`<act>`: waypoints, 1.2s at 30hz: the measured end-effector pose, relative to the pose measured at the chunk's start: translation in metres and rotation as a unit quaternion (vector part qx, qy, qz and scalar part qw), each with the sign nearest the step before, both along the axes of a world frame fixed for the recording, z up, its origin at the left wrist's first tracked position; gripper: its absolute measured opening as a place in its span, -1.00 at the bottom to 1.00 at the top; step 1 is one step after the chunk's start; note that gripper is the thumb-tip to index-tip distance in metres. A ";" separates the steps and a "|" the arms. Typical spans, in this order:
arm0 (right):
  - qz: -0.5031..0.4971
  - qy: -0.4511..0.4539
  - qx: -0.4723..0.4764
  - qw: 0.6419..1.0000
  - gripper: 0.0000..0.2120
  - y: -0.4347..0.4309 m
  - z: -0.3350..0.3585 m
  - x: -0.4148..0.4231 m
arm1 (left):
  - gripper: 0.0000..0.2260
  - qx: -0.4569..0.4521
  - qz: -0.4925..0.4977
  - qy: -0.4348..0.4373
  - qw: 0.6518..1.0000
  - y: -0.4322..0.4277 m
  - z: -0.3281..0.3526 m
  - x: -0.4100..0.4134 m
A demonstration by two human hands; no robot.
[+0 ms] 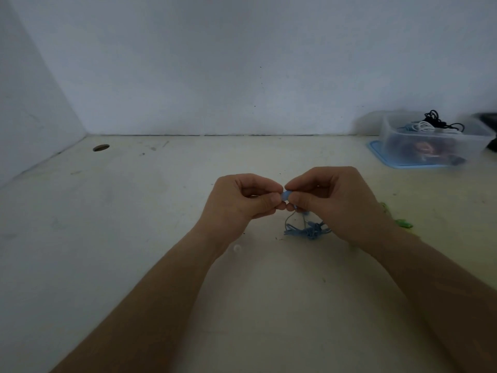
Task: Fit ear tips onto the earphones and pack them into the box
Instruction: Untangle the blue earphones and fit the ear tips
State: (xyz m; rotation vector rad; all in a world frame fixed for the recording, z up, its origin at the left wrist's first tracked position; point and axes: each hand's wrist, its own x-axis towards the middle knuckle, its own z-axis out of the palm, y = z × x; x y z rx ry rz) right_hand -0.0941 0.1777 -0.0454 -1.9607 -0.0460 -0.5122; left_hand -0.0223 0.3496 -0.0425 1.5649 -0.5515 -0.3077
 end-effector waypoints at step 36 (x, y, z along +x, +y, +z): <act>-0.010 0.009 0.076 0.997 -0.91 -0.004 0.004 -0.001 | -0.87 -0.006 0.016 -0.078 0.997 -0.005 0.002 -0.007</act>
